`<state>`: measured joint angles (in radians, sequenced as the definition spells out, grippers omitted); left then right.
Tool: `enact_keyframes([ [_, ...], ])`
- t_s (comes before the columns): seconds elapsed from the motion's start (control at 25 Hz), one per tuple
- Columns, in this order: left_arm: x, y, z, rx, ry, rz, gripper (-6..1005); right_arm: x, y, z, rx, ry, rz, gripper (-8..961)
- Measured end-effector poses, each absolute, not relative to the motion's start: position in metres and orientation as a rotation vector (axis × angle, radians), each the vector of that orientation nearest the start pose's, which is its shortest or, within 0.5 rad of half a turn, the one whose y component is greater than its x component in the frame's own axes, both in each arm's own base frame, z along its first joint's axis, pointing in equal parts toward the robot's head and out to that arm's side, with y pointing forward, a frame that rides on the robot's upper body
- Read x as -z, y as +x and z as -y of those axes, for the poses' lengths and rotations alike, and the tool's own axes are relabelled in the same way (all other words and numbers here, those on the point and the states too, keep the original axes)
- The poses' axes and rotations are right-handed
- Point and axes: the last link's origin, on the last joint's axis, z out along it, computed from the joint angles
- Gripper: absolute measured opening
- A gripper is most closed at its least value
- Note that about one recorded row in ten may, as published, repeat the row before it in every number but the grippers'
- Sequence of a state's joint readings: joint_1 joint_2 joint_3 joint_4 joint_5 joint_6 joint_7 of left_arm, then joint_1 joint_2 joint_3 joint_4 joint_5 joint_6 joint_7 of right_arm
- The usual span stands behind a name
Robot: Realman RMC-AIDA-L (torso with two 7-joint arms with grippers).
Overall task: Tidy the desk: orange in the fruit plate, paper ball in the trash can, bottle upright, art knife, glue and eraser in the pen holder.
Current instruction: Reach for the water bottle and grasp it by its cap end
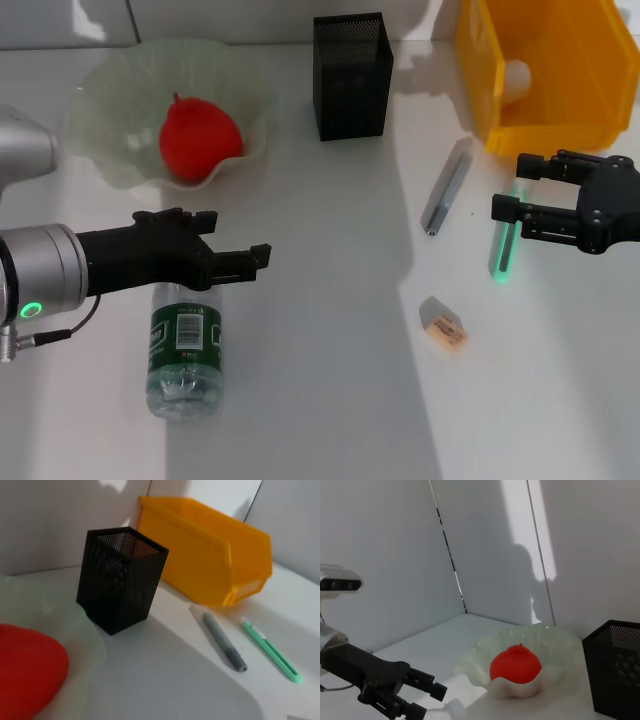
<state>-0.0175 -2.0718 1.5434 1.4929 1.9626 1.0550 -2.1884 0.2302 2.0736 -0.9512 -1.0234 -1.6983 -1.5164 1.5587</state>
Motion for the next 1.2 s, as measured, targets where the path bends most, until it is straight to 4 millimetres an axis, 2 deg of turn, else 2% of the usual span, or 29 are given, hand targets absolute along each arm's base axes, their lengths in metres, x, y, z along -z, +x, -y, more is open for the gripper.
enact_keyframes([
  [0.24, 0.002, -0.216, -0.290, 0.216, -2.421, 1.018, 864, -0.038, 0.275, -0.295, -0.748, -2.568, -0.670, 727],
  [0.4, -0.005, -0.200, -0.302, 0.127, -2.342, 1.115, 863, -0.035, 0.279, -0.292, -0.748, -2.566, -0.685, 728],
  [0.64, -0.003, -0.197, -0.317, 0.020, -2.278, 1.200, 861, -0.034, 0.281, -0.292, -0.752, -2.570, -0.697, 730],
  [0.84, 0.003, -0.202, -0.322, -0.013, -2.285, 1.229, 861, -0.033, 0.280, -0.292, -0.753, -2.571, -0.697, 730],
  [1.2, 0.015, -0.225, -0.340, -0.070, -2.236, 1.321, 860, -0.030, 0.282, -0.293, -0.735, -2.586, -0.709, 728],
])
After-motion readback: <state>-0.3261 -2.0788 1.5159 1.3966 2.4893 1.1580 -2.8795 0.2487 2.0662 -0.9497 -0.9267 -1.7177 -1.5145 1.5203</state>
